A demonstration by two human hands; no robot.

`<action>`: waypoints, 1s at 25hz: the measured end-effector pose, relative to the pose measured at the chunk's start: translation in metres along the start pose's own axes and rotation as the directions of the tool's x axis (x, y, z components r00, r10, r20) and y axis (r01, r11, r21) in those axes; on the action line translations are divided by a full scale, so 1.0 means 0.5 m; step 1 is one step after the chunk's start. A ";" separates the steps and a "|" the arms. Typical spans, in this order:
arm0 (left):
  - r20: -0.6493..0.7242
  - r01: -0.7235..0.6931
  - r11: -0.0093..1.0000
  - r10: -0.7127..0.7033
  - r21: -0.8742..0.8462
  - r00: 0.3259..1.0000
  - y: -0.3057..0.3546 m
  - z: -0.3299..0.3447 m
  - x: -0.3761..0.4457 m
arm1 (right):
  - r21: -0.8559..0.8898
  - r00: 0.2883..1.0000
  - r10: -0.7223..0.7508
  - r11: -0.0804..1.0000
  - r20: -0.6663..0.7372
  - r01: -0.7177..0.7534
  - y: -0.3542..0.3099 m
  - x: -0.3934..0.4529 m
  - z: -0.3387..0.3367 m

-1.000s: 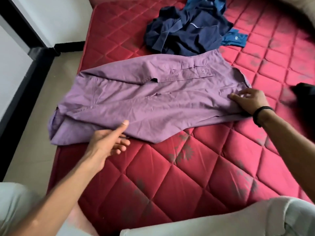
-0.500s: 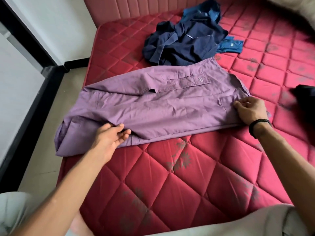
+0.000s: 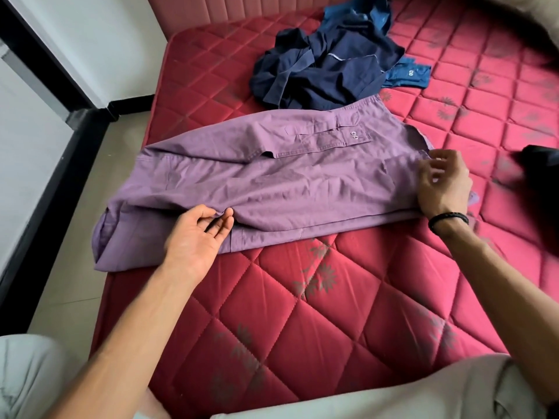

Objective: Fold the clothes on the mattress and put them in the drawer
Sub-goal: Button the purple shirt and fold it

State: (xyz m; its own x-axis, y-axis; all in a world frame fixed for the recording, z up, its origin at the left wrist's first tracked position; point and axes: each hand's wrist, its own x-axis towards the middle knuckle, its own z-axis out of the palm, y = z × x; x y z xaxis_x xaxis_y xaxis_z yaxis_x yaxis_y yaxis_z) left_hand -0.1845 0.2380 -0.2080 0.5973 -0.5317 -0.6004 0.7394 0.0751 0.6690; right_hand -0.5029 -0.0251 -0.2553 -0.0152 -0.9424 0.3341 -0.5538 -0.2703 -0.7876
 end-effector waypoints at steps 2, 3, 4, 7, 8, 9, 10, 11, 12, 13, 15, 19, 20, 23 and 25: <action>-0.097 -0.060 0.991 0.071 0.118 0.993 -0.013 -0.012 -0.004 | -0.111 0.931 -0.333 0.930 0.152 0.351 -0.018 -0.003 -0.005; -0.153 -0.177 0.941 0.227 0.288 0.962 -0.026 -0.027 -0.006 | -0.101 0.834 -0.485 0.846 0.264 0.524 -0.036 -0.006 -0.001; -0.135 -0.345 0.776 0.478 0.528 0.868 -0.038 -0.043 -0.012 | -0.051 0.721 -0.581 0.764 0.377 0.643 -0.058 -0.014 0.008; 0.612 -0.699 -0.219 0.695 0.680 0.377 -0.055 -0.057 -0.034 | 0.077 0.453 -0.610 0.646 0.650 0.759 -0.107 -0.067 0.059; 0.801 -0.723 -0.419 0.510 0.549 0.313 -0.050 -0.047 -0.026 | 0.090 0.407 -0.586 0.638 0.700 0.765 -0.110 -0.083 0.078; 0.893 -0.704 -0.554 0.334 0.444 0.301 -0.044 -0.035 -0.013 | 0.090 0.384 -0.561 0.639 0.734 0.764 -0.109 -0.094 0.089; 0.922 -0.665 -0.641 0.222 0.383 0.317 -0.040 -0.023 0.003 | 0.081 0.373 -0.532 0.646 0.760 0.759 -0.105 -0.098 0.095; 0.926 -0.620 -0.699 0.178 0.357 0.333 -0.036 -0.016 0.017 | 0.059 0.370 -0.499 0.652 0.783 0.756 -0.105 -0.099 0.093; 0.928 -0.582 -0.735 0.179 0.347 0.326 -0.032 -0.008 0.030 | 0.029 0.373 -0.466 0.655 0.803 0.755 -0.105 -0.098 0.090; 0.930 -0.557 -0.755 0.198 0.346 0.309 -0.027 -0.003 0.039 | 0.007 0.372 -0.439 0.654 0.818 0.756 -0.109 -0.100 0.086; 0.934 -0.539 -0.767 0.240 0.349 0.264 -0.020 0.000 0.039 | -0.021 0.377 -0.418 0.646 0.827 0.763 -0.120 -0.108 0.081; 0.952 -0.567 -0.772 0.171 0.289 0.253 -0.024 -0.025 0.025 | -0.099 0.417 -0.529 0.527 0.739 0.844 -0.127 -0.129 0.072; 0.955 -0.612 -0.747 0.103 0.260 0.279 -0.025 -0.035 0.026 | -0.104 0.425 -0.526 0.533 0.736 0.840 -0.115 -0.128 0.069; 0.942 -0.725 -0.646 -0.027 0.239 0.334 0.006 -0.067 0.025 | -0.045 0.416 -0.431 0.650 0.801 0.759 -0.086 -0.110 0.040; 0.924 -0.661 -0.728 -0.104 0.181 0.367 0.061 -0.111 0.034 | -0.217 0.440 -0.231 0.620 0.868 0.754 -0.064 -0.089 0.006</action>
State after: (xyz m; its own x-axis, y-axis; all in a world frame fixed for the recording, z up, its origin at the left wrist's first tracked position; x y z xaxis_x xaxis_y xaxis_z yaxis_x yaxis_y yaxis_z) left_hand -0.1343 0.2780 -0.2220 -0.1447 -0.9828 0.1148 -0.9895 0.1444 -0.0110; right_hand -0.4820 0.0247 -0.2468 0.8437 -0.5230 -0.1210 -0.5355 -0.8354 -0.1235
